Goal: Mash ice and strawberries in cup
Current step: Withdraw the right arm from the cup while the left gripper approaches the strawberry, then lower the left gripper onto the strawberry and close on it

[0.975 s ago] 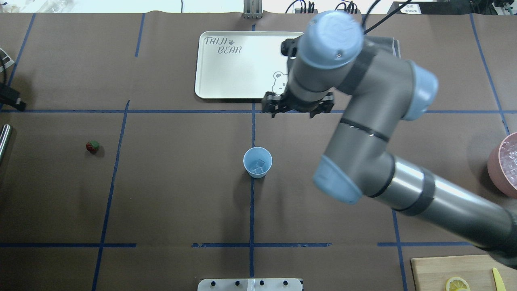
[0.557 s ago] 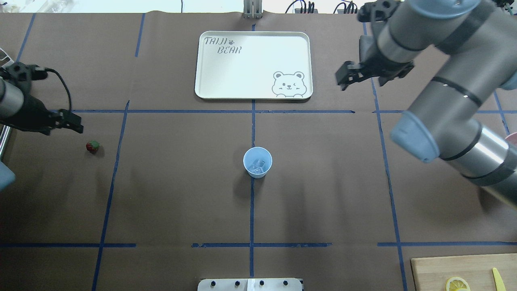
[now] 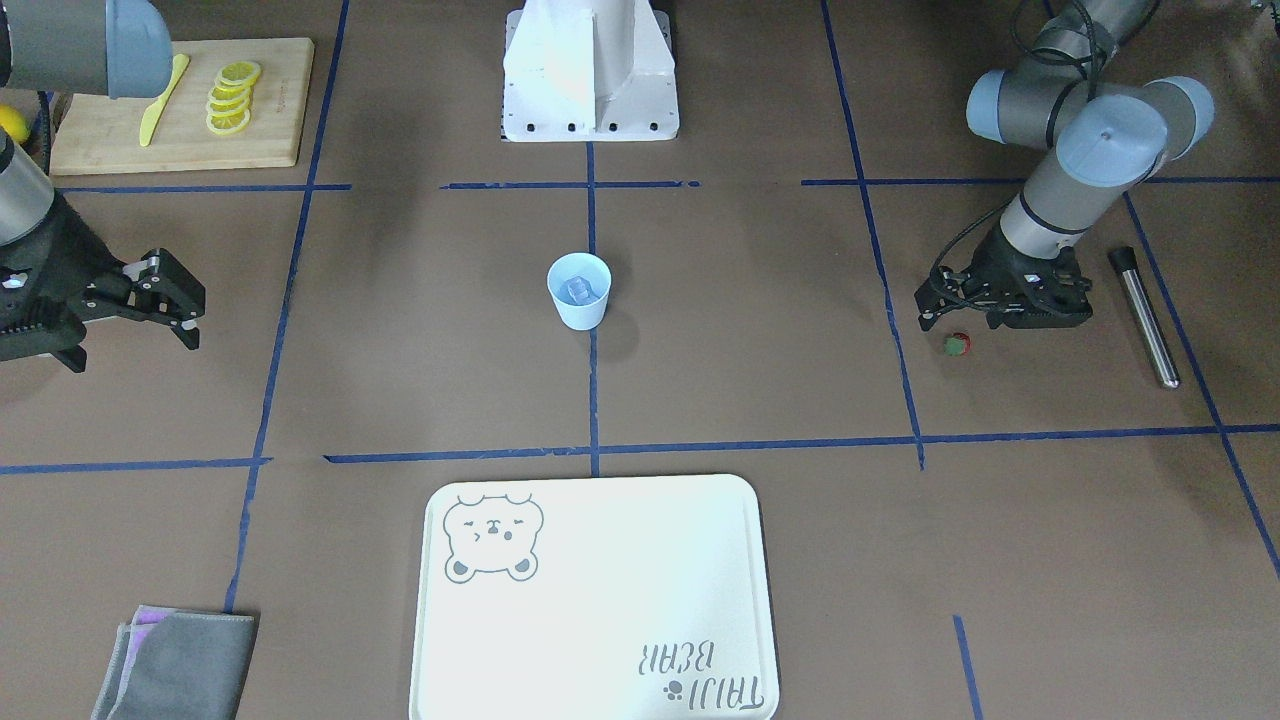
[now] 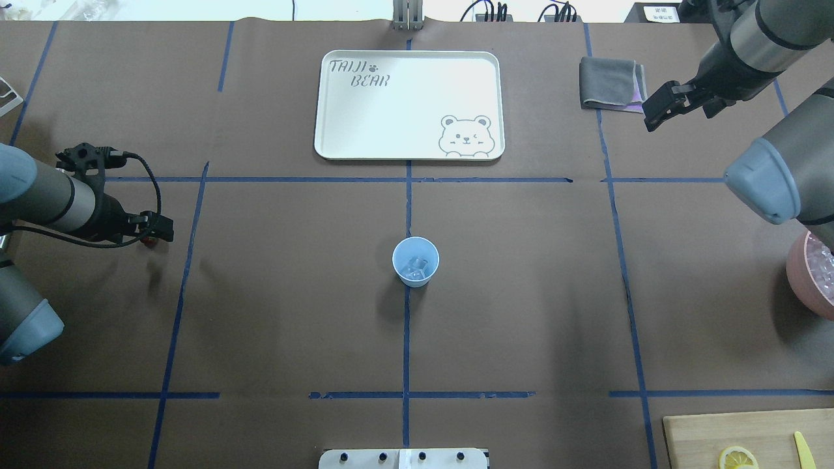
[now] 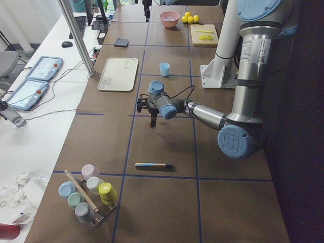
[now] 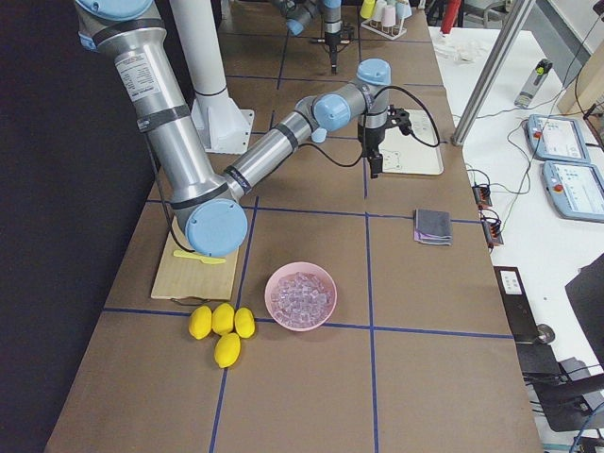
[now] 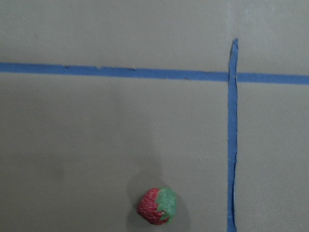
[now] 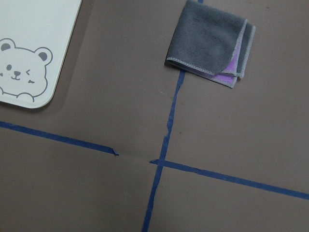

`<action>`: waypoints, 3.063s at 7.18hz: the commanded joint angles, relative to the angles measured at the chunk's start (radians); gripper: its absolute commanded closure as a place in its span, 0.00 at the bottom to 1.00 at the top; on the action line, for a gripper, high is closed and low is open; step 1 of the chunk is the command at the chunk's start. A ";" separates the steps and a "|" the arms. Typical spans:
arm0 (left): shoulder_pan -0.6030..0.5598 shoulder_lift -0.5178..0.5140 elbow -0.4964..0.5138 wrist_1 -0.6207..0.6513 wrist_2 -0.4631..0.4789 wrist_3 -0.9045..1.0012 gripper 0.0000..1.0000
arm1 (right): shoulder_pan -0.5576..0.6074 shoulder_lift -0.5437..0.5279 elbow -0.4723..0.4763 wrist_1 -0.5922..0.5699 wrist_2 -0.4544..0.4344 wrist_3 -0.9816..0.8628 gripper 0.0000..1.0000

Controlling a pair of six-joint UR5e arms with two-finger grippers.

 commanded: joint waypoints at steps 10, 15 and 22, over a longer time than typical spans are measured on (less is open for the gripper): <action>0.008 0.011 0.036 -0.043 0.015 -0.012 0.20 | 0.006 -0.014 0.001 0.001 0.004 -0.004 0.01; 0.004 0.003 0.040 -0.041 0.038 -0.006 0.24 | 0.004 -0.020 0.002 0.001 0.004 -0.003 0.01; 0.002 0.000 0.045 -0.041 0.038 -0.008 0.36 | 0.004 -0.020 -0.001 0.001 0.004 -0.001 0.01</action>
